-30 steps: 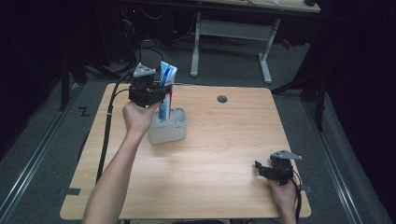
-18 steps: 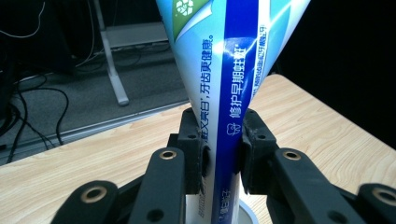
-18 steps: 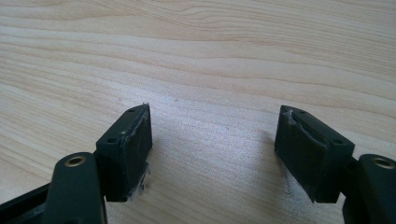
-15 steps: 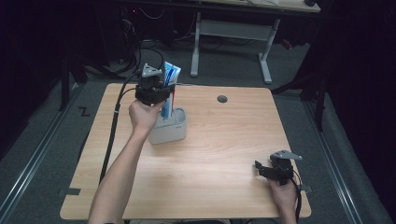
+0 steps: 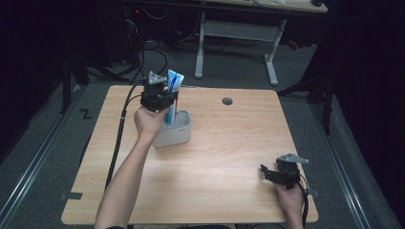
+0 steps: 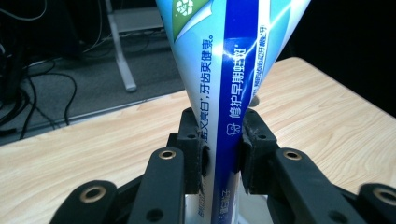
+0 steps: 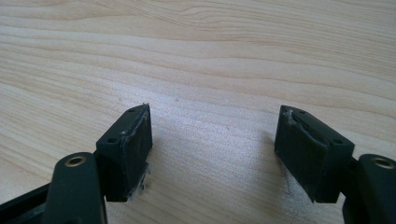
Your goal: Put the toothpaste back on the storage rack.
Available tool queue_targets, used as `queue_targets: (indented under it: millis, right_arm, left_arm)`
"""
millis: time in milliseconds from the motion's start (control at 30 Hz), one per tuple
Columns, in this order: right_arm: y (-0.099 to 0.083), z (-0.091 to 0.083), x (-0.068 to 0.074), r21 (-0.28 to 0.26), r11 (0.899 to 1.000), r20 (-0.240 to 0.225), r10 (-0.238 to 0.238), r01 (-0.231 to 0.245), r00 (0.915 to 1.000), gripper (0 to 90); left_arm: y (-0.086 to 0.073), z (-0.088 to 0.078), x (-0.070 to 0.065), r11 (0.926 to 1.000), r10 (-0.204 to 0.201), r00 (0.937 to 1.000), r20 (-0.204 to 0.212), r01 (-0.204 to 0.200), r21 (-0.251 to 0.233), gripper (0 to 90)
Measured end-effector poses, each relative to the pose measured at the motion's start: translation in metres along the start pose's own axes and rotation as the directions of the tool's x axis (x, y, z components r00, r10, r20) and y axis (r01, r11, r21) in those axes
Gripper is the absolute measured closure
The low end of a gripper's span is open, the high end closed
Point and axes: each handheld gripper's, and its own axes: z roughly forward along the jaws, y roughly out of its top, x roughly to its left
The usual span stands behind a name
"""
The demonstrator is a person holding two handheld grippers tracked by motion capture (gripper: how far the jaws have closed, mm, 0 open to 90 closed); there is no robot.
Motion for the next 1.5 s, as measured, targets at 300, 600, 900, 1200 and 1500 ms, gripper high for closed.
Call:
queue_targets:
  millis: [300,600,900,1200,1500]
  right_arm:
    - [0.0,0.0,0.0,0.0,1.0,0.0,-0.001,0.001,1.0,27.6]
    - [0.0,0.0,0.0,0.0,1.0,0.0,0.002,-0.002,1.0,27.5]
    - [0.0,0.0,0.0,0.0,1.0,0.0,0.0,0.0,1.0,27.6]
    - [0.0,0.0,0.0,0.0,1.0,0.0,-0.001,0.001,1.0,27.6]
    - [0.0,0.0,0.0,0.0,1.0,0.0,-0.002,0.002,1.0,27.6]
  left_arm:
    - [-0.009,0.006,0.004,0.9999,0.003,1.0,-0.008,-0.003,0.011,73.3]
    - [-0.012,0.009,0.004,0.9994,0.013,0.9997,-0.02,-0.013,0.032,73.1]
    - [-0.015,0.012,-0.001,0.9988,0.036,0.9992,-0.018,-0.036,0.035,73.0]
    - [-0.023,0.006,-0.004,0.9984,0.046,0.9988,-0.02,-0.045,0.033,72.9]
    - [-0.03,0.005,-0.002,0.9987,0.035,0.9993,-0.015,-0.034,0.037,72.9]
